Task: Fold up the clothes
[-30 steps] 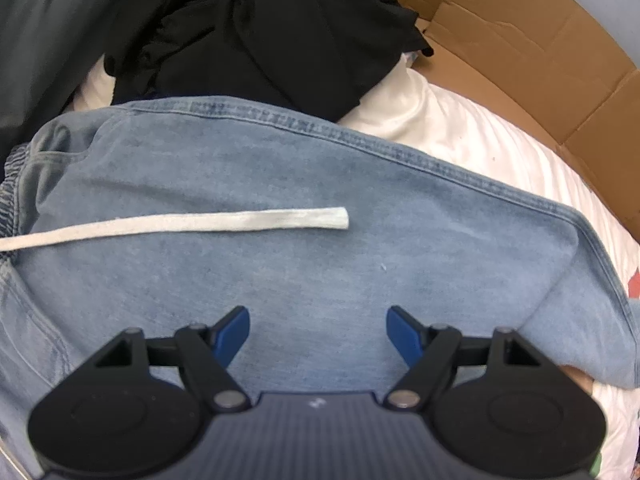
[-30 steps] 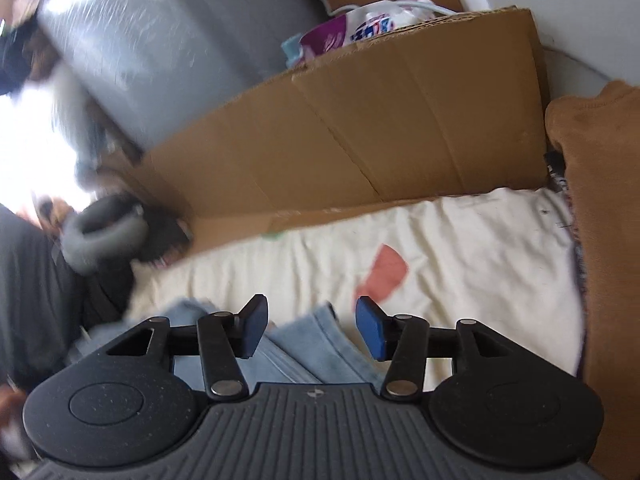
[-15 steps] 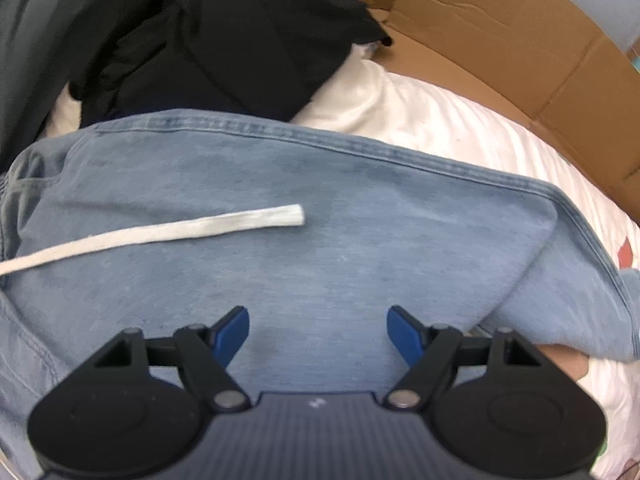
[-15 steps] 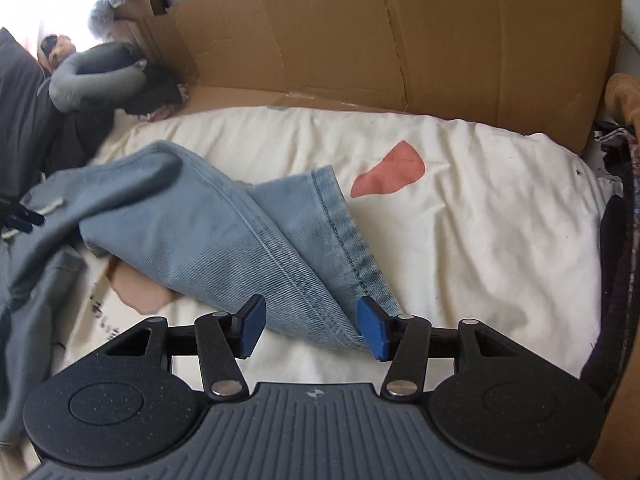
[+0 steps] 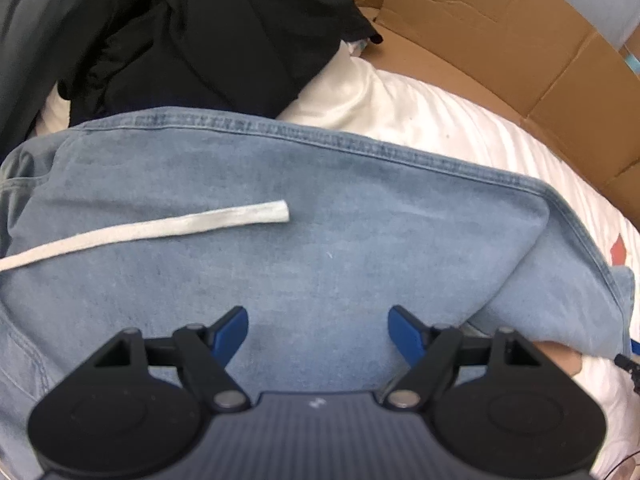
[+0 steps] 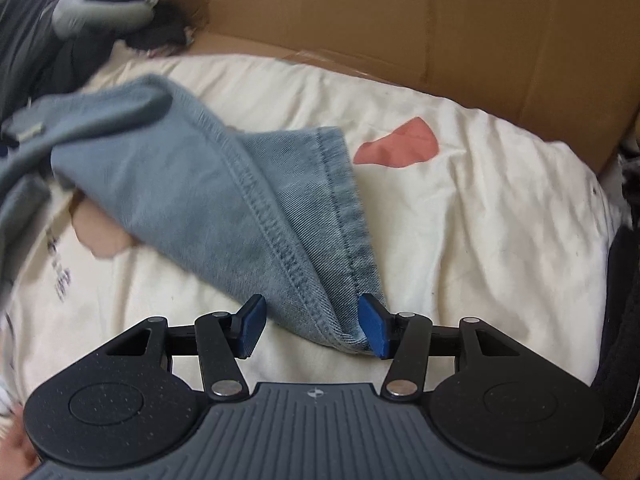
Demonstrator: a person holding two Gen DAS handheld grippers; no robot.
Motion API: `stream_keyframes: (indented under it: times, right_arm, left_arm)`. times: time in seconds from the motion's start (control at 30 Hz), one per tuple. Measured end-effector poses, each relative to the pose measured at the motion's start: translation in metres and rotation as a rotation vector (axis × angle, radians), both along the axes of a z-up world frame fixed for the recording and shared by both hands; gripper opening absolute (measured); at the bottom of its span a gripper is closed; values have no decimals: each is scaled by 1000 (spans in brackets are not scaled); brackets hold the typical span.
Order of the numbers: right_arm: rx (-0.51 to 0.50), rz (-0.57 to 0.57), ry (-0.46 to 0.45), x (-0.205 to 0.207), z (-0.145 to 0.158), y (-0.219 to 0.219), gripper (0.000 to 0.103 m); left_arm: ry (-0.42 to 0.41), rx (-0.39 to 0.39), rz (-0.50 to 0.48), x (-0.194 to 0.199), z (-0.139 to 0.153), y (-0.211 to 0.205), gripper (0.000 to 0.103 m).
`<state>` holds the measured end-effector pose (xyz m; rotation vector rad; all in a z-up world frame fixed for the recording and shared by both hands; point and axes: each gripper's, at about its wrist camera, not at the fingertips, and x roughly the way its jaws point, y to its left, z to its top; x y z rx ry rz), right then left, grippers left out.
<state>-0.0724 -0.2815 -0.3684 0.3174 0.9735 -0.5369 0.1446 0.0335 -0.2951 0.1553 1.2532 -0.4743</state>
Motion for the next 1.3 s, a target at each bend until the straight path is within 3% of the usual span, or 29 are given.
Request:
stream_keyframes:
  times: [0.07, 0.1, 0.13, 0.17, 0.47, 0.67, 0.97, 1.3]
  right_arm:
    - [-25, 12, 16, 2, -2, 5, 41]
    - [-27, 14, 21, 2, -2, 5, 29]
    - [-24, 9, 24, 3, -1, 6, 8]
    - [-21, -6, 21, 2, 2, 5, 2]
    - [-142, -44, -79, -1, 53, 4, 1]
    - [-117, -113, -183, 2, 78, -13, 1]
    - [-158, -160, -260, 34, 102, -46, 1]
    - [-191, -165, -261, 101, 112, -100, 1]
  left_arm:
    - [6, 11, 12, 0, -4, 2, 79]
    - [11, 13, 19, 0, -6, 3, 79]
    - [14, 13, 23, 1, -7, 3, 79]
    - [15, 13, 27, 1, -7, 3, 79]
    - [-2, -2, 43, 4, 3, 3, 79]
    - [-14, -8, 43, 2, 8, 1, 79]
    - [-24, -69, 60, 7, 25, -1, 79]
    - [-42, -104, 65, 9, 37, 4, 79]
